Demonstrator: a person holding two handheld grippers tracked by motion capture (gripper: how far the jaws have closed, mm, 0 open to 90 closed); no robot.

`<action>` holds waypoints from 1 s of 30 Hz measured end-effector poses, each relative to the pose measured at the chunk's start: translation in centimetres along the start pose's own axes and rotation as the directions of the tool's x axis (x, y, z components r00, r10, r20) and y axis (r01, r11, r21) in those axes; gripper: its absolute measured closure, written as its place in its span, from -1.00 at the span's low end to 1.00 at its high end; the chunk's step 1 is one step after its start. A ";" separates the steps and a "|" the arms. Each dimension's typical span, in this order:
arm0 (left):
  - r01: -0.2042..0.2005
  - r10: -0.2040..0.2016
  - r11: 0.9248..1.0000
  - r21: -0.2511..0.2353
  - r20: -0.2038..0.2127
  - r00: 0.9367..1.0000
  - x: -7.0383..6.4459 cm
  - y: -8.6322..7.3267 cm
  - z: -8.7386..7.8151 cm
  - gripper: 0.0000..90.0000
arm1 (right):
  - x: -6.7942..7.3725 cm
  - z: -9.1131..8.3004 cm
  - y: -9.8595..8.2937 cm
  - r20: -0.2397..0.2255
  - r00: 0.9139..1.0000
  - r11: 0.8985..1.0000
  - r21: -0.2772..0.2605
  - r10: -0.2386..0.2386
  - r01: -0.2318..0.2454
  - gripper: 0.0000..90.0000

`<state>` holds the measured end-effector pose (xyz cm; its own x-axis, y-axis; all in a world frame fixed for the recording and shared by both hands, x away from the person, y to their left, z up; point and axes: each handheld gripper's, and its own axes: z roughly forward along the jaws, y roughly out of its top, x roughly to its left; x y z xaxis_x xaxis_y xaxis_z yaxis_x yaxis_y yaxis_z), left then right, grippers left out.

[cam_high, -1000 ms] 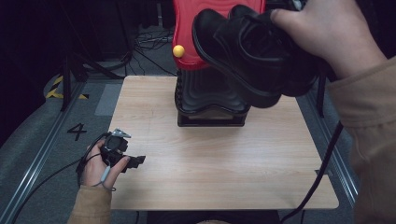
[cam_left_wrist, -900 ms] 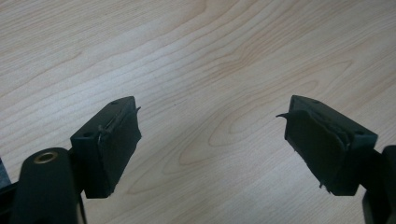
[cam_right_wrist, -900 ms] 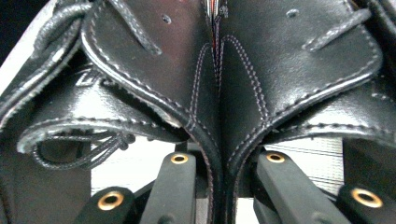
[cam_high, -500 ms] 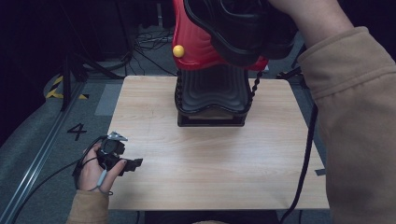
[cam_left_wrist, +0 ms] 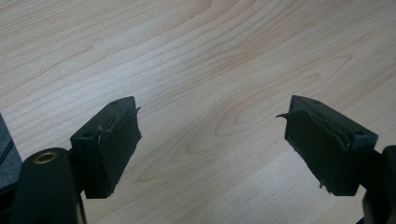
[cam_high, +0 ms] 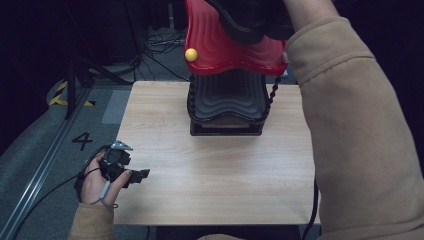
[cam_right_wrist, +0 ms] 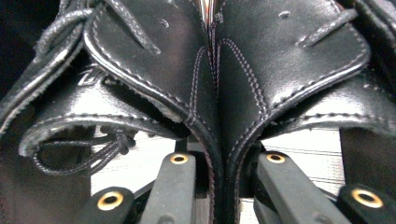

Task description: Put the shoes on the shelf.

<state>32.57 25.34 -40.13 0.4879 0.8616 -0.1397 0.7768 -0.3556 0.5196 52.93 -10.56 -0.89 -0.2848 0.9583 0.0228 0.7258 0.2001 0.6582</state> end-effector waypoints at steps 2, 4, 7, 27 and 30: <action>0.009 -0.009 1.000 -0.005 0.007 1.000 0.1 0.0 -0.1 -0.59 | 0.3 0.9 0.4 0.018 1.000 1.000 -0.014 0.003 -0.003 0.81; 0.009 -0.009 1.000 -0.006 0.008 1.000 0.2 -0.1 -0.1 -0.59 | 0.6 1.9 0.6 0.038 0.999 1.000 -0.029 -0.001 0.002 0.81; 0.012 -0.012 1.000 -0.008 0.013 1.000 0.4 -0.1 0.0 -0.59 | 0.9 3.3 0.8 0.059 0.998 0.998 -0.063 0.012 -0.009 0.81; 0.007 -0.007 1.000 -0.002 0.015 1.000 0.3 0.1 0.1 -0.59 | 1.1 8.6 -1.2 0.067 0.994 0.991 -0.106 0.087 -0.079 0.77; 0.007 -0.007 1.000 -0.004 0.015 1.000 0.3 0.2 0.2 -0.59 | 1.1 8.8 -1.4 0.071 0.993 0.991 -0.097 0.095 -0.088 0.75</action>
<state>32.94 25.44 -40.21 0.4882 0.8587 -0.1561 0.7786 -0.3477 0.5223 57.16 -8.00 -8.43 -0.1698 0.9850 0.0318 0.6835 0.0944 0.7238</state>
